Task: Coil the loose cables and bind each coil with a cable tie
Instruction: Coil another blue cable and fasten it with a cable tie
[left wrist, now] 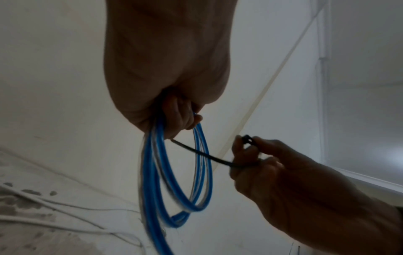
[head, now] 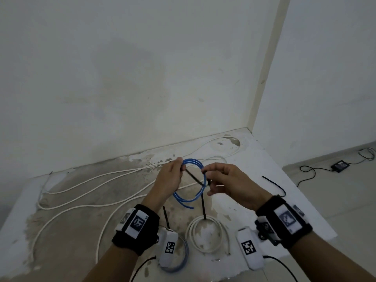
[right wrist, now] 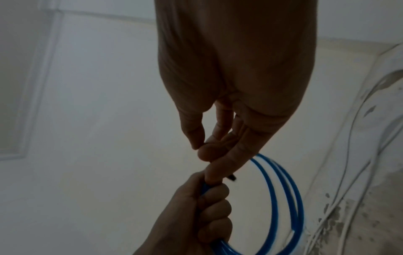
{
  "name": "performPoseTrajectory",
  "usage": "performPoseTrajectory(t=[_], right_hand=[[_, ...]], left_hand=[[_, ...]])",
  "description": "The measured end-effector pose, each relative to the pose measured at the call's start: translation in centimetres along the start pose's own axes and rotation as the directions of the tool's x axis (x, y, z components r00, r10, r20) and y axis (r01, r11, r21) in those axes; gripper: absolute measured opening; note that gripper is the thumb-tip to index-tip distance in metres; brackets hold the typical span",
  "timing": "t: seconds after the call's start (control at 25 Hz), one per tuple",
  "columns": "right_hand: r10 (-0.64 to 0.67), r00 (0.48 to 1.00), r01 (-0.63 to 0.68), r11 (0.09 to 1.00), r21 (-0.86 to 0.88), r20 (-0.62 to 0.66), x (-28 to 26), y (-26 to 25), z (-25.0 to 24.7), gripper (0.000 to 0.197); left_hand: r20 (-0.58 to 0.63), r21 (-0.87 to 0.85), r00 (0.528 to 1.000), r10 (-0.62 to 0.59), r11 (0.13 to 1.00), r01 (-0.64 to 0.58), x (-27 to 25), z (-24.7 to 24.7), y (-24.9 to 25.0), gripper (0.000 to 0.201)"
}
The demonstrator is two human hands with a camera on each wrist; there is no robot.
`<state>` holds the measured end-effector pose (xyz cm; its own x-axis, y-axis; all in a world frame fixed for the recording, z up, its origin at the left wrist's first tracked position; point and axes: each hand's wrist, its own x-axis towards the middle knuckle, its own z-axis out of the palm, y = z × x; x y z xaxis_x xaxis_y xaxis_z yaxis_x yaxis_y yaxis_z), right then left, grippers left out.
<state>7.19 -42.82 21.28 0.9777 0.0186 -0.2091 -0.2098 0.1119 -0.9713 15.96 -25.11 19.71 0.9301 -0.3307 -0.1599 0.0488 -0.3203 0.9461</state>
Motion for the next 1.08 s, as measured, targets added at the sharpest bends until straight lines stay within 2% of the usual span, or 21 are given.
performPoseTrajectory(t=[0.16, 0.28, 0.32, 0.4, 0.52, 0.68, 0.76, 0.88, 0.96, 1.08], right_hand=[[-0.102, 0.995, 0.103, 0.990, 0.097, -0.010, 1.6, -0.1, 1.5, 0.014], [-0.147, 0.989, 0.146, 0.984, 0.103, 0.003, 2.0, 0.3, 2.3, 0.014], [-0.154, 0.988, 0.153, 0.982, 0.109, -0.004, 2.1, 0.4, 2.5, 0.014], [-0.173, 0.982, 0.180, 0.978, 0.108, -0.074, 2.3, 0.8, 2.9, 0.015], [-0.212, 0.943, 0.236, 0.970, 0.064, -0.258, 2.5, 1.3, 3.5, 0.017], [-0.286, 0.885, 0.305, 0.952, -0.006, -0.368, 2.7, 2.0, 4.5, 0.015], [-0.339, 0.848, 0.334, 0.939, -0.084, -0.407, 3.0, 2.3, 4.6, 0.014], [-0.405, 0.801, 0.359, 0.914, -0.187, -0.440, 3.2, 2.7, 4.7, 0.016], [-0.430, 0.781, 0.360, 0.903, -0.235, -0.453, 3.2, 3.2, 4.8, 0.017], [-0.450, 0.766, 0.356, 0.892, -0.280, -0.460, 3.3, 3.7, 4.9, 0.019]], left_hand=[[-0.014, -0.042, 1.000, 0.003, 0.999, -0.003, -0.8, 0.3, 0.0, 0.042], [-0.008, -0.094, 1.000, -0.030, 0.995, 0.029, -1.0, 0.4, -0.1, 0.028], [-0.005, -0.073, 1.000, -0.014, 0.997, 0.013, -1.1, 0.3, 0.2, 0.024], [-0.005, 0.001, 0.999, 0.050, 0.999, -0.050, -1.5, 0.3, 0.7, 0.029], [-0.061, 0.063, 0.992, 0.108, 0.993, -0.104, -1.9, 0.4, 0.8, 0.037], [-0.129, 0.074, 0.982, 0.137, 0.989, -0.128, -1.4, 0.4, -0.2, 0.043], [-0.110, 0.095, 0.980, 0.163, 0.984, -0.153, -1.4, 0.2, -0.6, 0.036], [-0.061, 0.044, 0.994, 0.086, 0.996, -0.083, -1.8, 0.1, -0.5, 0.029], [-0.021, 0.062, 0.999, 0.039, 0.997, -0.037, -2.0, 0.1, -0.2, 0.030], [0.018, 0.114, 0.999, 0.034, 0.993, -0.036, -2.2, 0.0, 0.1, 0.030]])
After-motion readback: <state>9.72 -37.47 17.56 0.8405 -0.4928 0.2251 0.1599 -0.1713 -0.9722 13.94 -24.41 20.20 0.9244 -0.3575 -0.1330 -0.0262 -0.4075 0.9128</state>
